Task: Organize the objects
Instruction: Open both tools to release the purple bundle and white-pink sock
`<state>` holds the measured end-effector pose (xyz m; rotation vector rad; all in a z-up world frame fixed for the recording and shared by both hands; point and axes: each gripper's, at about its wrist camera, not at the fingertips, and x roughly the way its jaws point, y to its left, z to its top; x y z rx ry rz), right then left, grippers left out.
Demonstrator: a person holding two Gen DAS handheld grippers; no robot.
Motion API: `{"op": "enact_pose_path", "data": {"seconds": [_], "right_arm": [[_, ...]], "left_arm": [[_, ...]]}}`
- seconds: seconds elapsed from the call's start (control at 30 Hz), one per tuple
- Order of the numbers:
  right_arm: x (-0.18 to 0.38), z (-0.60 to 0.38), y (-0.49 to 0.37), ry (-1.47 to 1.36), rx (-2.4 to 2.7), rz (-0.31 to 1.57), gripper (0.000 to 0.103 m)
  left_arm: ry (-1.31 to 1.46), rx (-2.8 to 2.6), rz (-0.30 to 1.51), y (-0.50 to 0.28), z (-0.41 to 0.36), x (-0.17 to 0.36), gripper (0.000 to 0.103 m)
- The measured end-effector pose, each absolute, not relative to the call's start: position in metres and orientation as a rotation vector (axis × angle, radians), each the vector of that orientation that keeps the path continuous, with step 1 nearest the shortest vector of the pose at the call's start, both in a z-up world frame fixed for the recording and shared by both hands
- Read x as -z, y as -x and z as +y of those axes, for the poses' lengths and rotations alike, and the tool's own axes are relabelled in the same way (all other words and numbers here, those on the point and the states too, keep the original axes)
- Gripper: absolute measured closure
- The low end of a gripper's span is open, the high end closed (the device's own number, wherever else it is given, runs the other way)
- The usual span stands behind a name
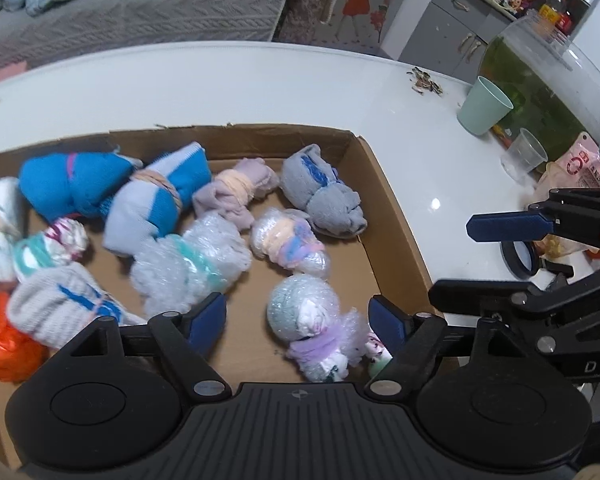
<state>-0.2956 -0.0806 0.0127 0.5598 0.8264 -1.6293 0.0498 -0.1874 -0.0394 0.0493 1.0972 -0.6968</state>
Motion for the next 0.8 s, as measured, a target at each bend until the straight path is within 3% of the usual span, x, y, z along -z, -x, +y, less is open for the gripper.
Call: {"op": "enact_pose_path", "data": {"seconds": [0.3, 0.8], "right_arm": [[0.001, -0.080, 0.273, -0.542, 1.437, 0.911, 0.045], [0.006, -0.069, 0.261, -0.531, 1.423, 0.929, 0.033]], "left_arm": [[-0.247, 0.738, 1.052, -0.040, -0.184, 0.029, 0.018], [-0.310, 0.722, 0.994, -0.015, -0.166, 0.004, 0.014]]}}
